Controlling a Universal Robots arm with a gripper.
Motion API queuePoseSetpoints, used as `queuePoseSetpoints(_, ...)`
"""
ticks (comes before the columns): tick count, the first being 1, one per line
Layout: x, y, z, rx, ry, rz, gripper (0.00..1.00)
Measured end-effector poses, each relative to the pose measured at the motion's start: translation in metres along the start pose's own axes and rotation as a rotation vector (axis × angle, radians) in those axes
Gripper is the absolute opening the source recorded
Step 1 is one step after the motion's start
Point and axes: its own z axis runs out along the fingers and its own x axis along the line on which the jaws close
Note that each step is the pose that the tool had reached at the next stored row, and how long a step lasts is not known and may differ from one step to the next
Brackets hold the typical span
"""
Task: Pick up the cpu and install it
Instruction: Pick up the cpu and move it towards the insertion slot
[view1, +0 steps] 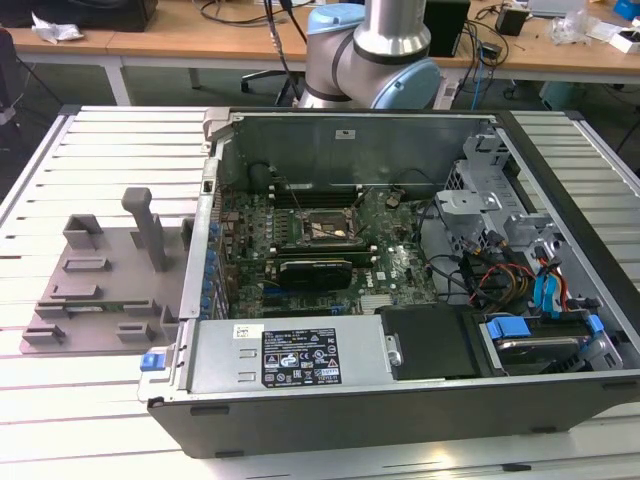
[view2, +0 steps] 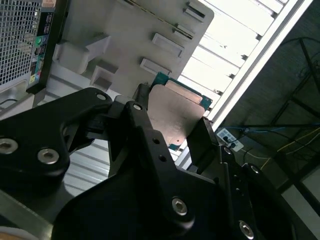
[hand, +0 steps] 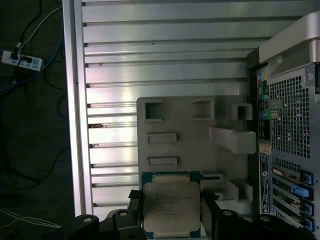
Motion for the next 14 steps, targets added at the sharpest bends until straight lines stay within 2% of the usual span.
queuePoseSetpoints(4,-0.0002,-0.0003,-0.0107,-0.0001,0.0,0.0,0.55)
queuePoseSetpoints(6,-0.0003,-0.0004,-0.0113,-0.0057,0.0002,0.0,0.55)
queuePoseSetpoints(8,-0.0003,-0.0003,-0.0114,-0.027,0.0013,0.001,0.55)
queuePoseSetpoints(12,-0.0002,-0.0003,-0.0113,-0.0286,0.0013,0.001,0.55)
queuePoseSetpoints(14,-0.0031,-0.0003,-0.011,-0.0288,0.0013,0.0,0.55)
